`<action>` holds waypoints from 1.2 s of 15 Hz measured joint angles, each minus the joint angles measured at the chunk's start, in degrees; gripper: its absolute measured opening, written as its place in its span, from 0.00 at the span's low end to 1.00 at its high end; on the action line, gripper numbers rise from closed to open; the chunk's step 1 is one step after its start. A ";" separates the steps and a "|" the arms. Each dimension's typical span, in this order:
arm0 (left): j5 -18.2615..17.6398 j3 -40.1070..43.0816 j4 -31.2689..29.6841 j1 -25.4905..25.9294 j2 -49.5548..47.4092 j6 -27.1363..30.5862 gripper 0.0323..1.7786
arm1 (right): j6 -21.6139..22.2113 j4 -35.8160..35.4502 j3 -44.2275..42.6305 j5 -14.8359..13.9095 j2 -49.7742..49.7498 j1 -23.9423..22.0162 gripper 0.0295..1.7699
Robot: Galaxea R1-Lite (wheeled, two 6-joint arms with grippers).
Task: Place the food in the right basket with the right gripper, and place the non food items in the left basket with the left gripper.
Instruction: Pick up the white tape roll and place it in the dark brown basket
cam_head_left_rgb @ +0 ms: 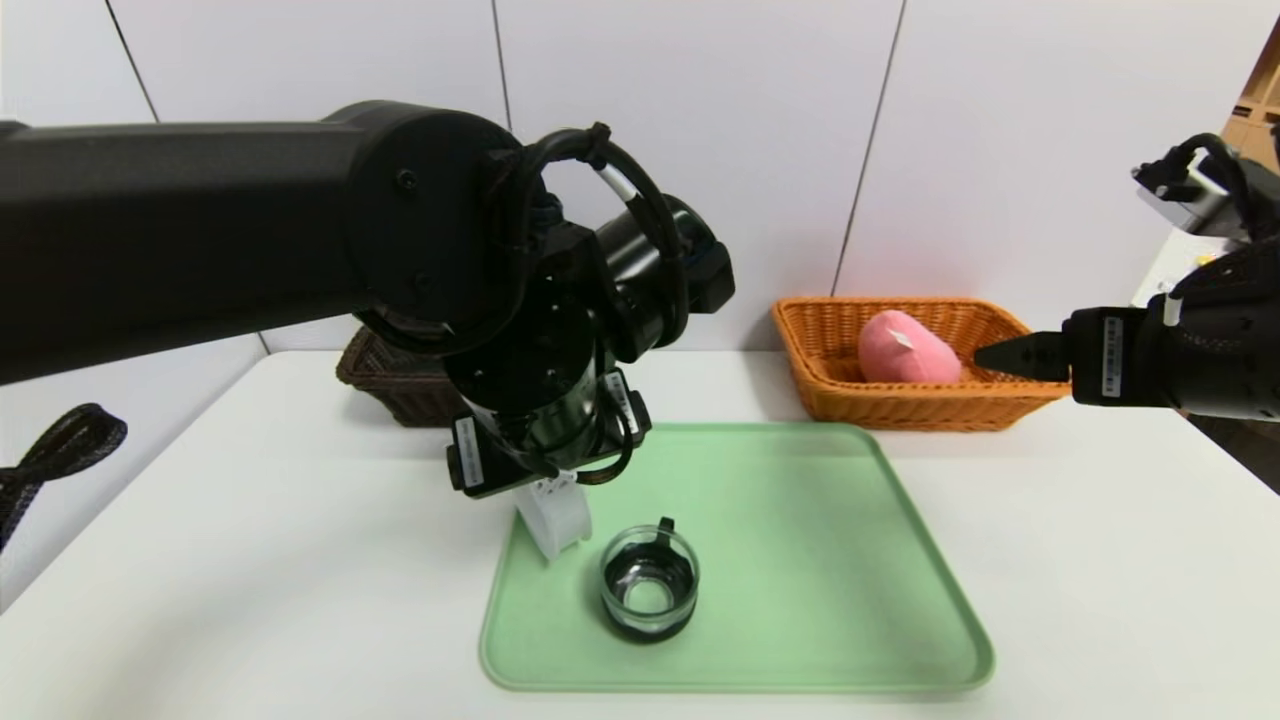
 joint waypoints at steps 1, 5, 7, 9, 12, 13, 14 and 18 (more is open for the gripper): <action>0.00 -0.57 0.02 0.22 0.46 -0.16 0.95 | -0.24 -1.99 1.13 0.13 -0.74 0.41 0.96; 1.01 -1.29 -0.09 0.89 1.96 -0.44 0.95 | -0.33 -5.02 4.33 0.29 -3.06 1.56 0.96; 1.02 -1.29 -0.09 1.35 2.43 -0.49 0.95 | -0.29 -5.12 4.82 0.29 -3.69 1.68 0.96; 1.02 -1.29 -0.11 1.80 3.00 -0.73 0.95 | -0.40 -5.13 4.82 0.27 -3.94 1.84 0.96; 0.99 -1.32 -0.11 2.32 3.85 -0.95 0.95 | -0.52 -5.21 4.68 0.90 -4.11 2.00 0.96; 0.83 -1.32 -0.09 2.49 4.08 -1.05 0.95 | -0.51 -5.22 4.66 0.94 -4.16 2.00 0.96; 0.74 -1.32 -0.05 2.71 4.35 -1.26 0.95 | -0.51 -5.21 4.63 0.96 -4.18 2.01 0.96; 0.44 -1.27 0.02 3.15 5.05 -1.37 0.95 | -0.46 -5.22 4.71 0.99 -4.24 2.04 0.96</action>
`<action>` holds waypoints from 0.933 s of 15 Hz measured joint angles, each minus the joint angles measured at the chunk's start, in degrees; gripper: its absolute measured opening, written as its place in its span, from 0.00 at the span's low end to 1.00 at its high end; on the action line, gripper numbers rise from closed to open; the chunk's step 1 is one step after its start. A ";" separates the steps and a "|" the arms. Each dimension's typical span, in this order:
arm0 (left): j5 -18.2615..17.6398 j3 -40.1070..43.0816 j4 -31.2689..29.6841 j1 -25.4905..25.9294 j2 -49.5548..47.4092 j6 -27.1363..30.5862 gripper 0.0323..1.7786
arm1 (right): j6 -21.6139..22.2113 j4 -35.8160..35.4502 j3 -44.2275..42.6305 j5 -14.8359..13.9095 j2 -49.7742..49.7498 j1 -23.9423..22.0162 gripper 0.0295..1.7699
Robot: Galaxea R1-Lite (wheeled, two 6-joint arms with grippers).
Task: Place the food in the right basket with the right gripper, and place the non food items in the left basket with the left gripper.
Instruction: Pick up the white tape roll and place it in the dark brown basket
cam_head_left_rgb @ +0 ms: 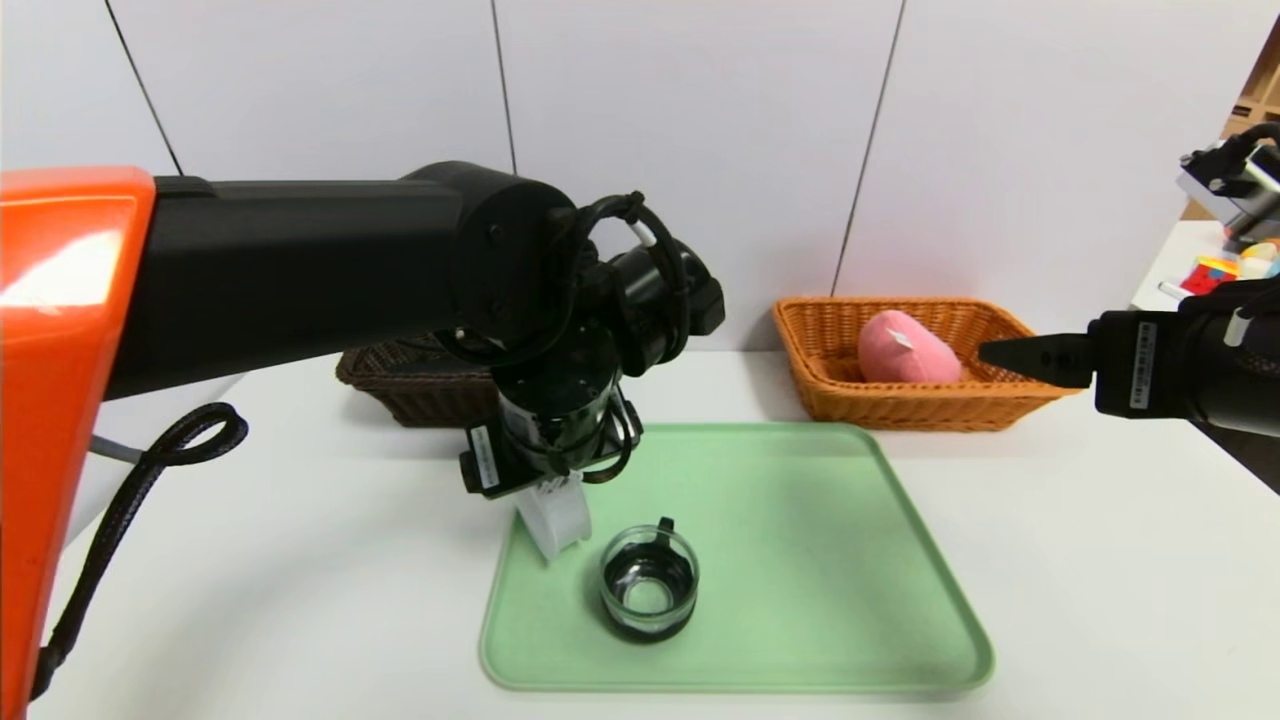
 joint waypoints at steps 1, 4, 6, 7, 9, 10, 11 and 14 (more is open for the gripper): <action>-0.26 0.04 0.04 0.17 0.13 -0.01 0.95 | 0.02 0.01 0.11 0.02 -0.13 0.00 0.96; -0.68 0.09 0.67 0.66 0.49 -0.72 0.95 | 0.02 0.01 0.30 0.37 -0.39 -0.02 0.96; -1.33 0.17 0.72 1.22 0.85 -0.87 0.95 | -0.02 0.00 0.30 0.39 -0.52 -0.02 0.96; -1.85 0.17 0.74 1.50 1.02 -1.05 0.95 | -0.06 0.01 0.30 0.44 -0.57 -0.02 0.96; -2.10 0.17 0.74 1.96 1.62 -1.50 0.95 | -0.06 0.00 0.43 0.48 -0.66 -0.02 0.96; -2.10 0.17 0.74 2.27 1.96 -1.55 0.95 | -0.09 0.00 0.56 0.48 -0.72 -0.02 0.96; -2.12 0.17 0.74 2.65 2.34 -1.50 0.95 | -0.06 0.04 0.67 0.46 -0.79 -0.02 0.96; -2.05 0.11 0.74 2.99 3.33 -1.55 0.95 | -0.09 0.01 1.16 0.66 -1.12 -0.02 0.96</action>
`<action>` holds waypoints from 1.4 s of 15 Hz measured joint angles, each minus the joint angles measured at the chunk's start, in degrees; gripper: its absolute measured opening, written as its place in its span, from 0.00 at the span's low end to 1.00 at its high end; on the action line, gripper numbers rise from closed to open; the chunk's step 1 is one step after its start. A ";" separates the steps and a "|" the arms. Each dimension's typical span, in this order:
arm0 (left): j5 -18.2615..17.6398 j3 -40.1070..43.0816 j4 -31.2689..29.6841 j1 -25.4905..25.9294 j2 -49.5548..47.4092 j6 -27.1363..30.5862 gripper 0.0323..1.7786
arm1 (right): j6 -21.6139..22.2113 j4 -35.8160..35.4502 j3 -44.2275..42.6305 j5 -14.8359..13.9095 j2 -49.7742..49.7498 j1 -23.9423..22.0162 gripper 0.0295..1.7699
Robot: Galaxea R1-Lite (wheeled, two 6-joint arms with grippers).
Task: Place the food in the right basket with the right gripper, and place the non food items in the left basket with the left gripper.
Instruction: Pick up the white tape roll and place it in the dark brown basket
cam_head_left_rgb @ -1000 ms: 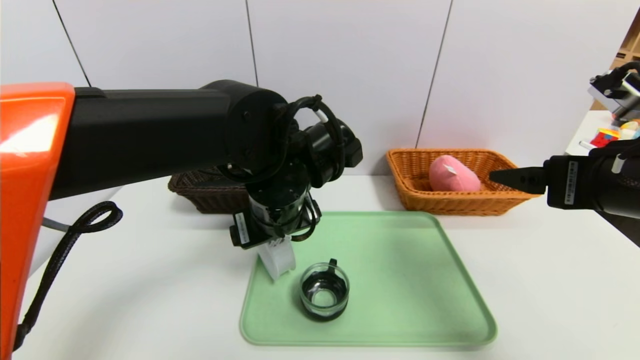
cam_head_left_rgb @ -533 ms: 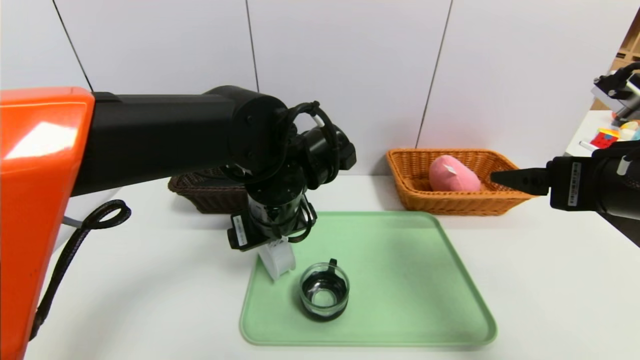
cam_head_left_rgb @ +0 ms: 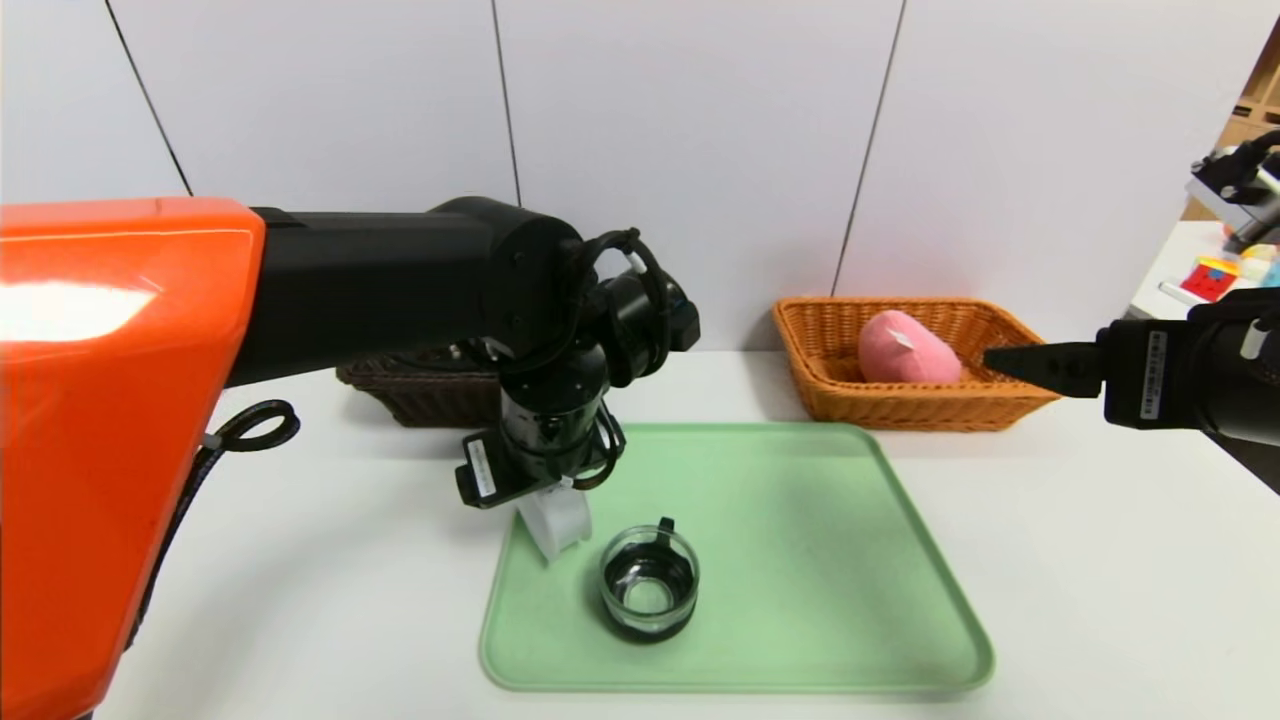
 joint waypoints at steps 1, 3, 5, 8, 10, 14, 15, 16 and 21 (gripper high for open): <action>0.00 -0.02 0.00 0.07 0.30 0.00 0.95 | 0.02 0.00 0.22 0.04 -0.06 0.00 0.96; 0.00 -0.11 0.01 0.13 0.65 -0.02 0.95 | 0.00 0.02 0.59 0.09 -0.22 0.00 0.96; 0.00 -0.11 -0.05 0.11 0.85 -0.04 0.95 | 0.02 0.00 0.89 0.09 -0.34 0.00 0.96; 0.01 -0.11 -0.07 0.13 0.96 -0.11 0.95 | 0.00 0.00 1.38 0.20 -0.43 0.00 0.96; -0.05 -0.11 -0.07 0.11 1.00 -0.02 0.85 | 0.02 0.00 1.52 0.20 -0.43 0.00 0.96; -0.05 -0.11 -0.21 0.11 1.11 -0.09 0.52 | 0.02 0.00 1.61 0.56 -0.43 0.00 0.96; -0.05 -0.11 -0.22 0.11 1.22 -0.09 0.47 | 0.04 0.00 1.60 0.63 -0.45 0.00 0.96; -0.05 -0.11 -0.24 0.11 1.30 -0.11 0.42 | 0.02 0.00 1.57 0.63 -0.45 0.00 0.96; -0.05 -0.13 -0.29 0.10 1.57 -0.46 0.32 | 0.06 0.00 1.52 1.08 -0.65 0.00 0.96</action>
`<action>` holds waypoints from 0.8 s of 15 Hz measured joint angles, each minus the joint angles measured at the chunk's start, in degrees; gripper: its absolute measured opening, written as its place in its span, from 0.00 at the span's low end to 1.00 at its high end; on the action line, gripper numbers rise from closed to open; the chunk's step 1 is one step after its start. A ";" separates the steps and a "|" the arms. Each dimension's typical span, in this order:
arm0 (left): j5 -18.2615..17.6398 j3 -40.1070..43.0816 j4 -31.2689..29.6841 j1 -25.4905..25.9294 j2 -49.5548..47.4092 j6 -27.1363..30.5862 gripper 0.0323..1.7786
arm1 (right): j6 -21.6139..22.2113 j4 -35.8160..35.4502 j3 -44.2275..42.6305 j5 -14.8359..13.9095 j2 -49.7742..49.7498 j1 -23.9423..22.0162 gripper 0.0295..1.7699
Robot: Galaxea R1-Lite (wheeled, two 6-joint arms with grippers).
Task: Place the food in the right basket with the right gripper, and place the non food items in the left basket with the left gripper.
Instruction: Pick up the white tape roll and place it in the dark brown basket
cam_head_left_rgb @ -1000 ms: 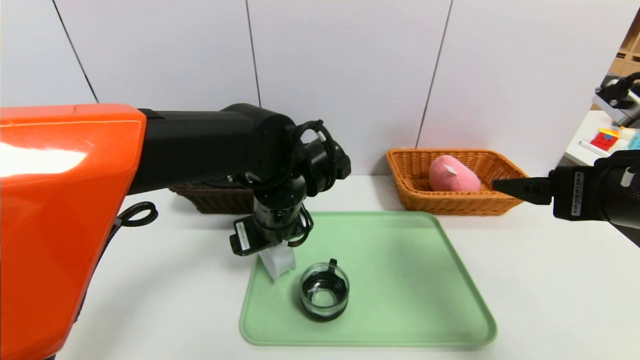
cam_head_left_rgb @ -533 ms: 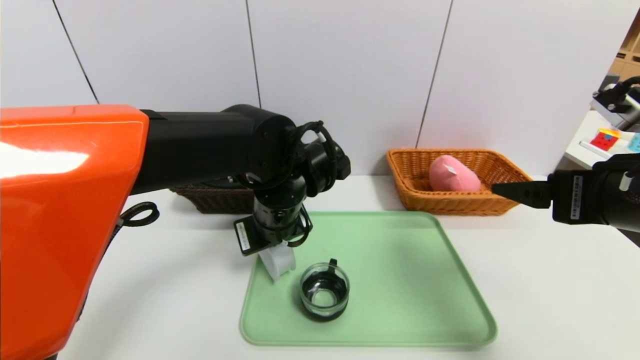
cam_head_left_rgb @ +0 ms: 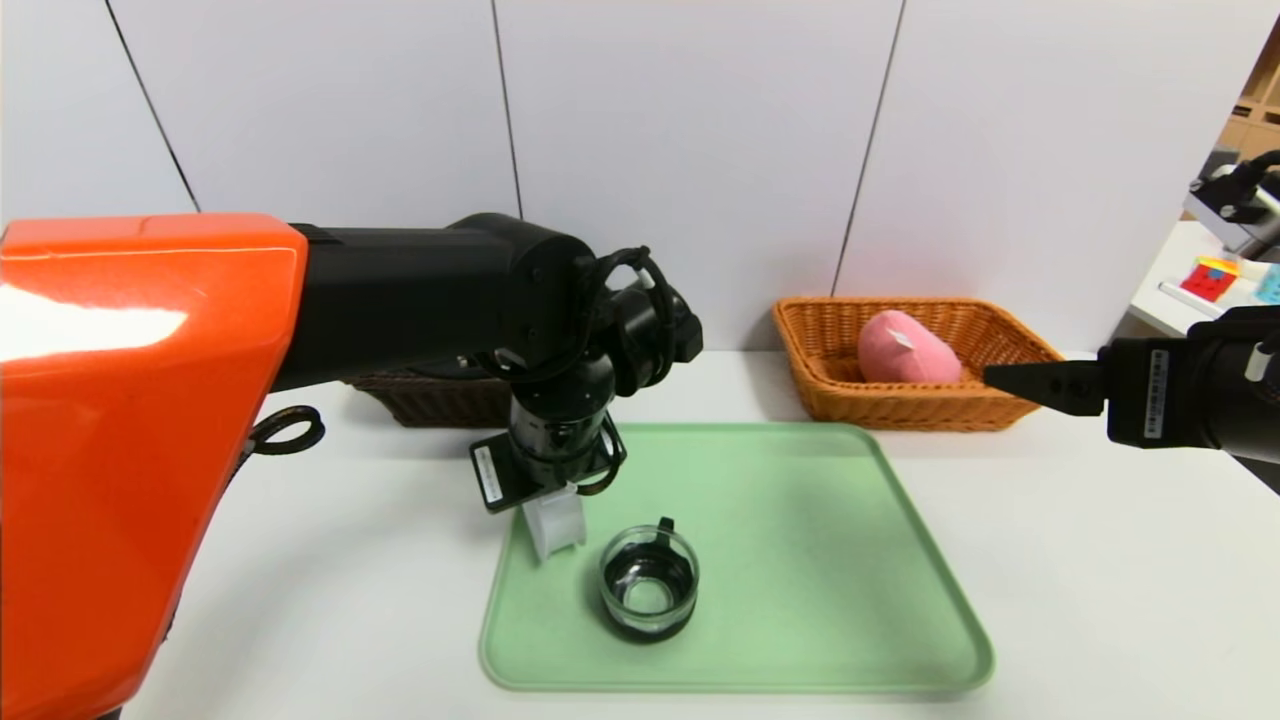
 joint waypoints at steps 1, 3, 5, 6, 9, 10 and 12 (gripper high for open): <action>0.02 -0.02 -0.04 -0.05 0.00 0.00 0.32 | 0.05 0.00 0.00 0.00 -0.02 0.00 0.96; 0.17 -0.11 -0.02 -0.40 -0.27 0.07 0.32 | 0.11 -0.01 0.05 0.00 -0.07 -0.04 0.96; 0.44 -0.22 0.00 -1.38 -1.18 0.16 0.32 | 0.13 0.00 0.13 0.33 -0.07 -0.06 0.96; 0.46 -0.22 -0.02 -2.01 -1.76 0.22 0.32 | 0.16 0.00 0.22 0.52 -0.07 -0.06 0.96; 0.46 -0.22 0.16 -4.11 -4.07 0.46 0.32 | 0.11 0.00 0.55 0.60 -0.05 -0.09 0.96; 0.46 -0.22 0.24 -4.82 -5.07 0.62 0.32 | 0.13 0.00 0.79 0.60 -0.07 -0.20 0.96; 0.44 0.06 0.57 -6.47 -7.05 0.90 0.32 | 0.13 0.00 1.40 0.60 -0.11 -0.41 0.96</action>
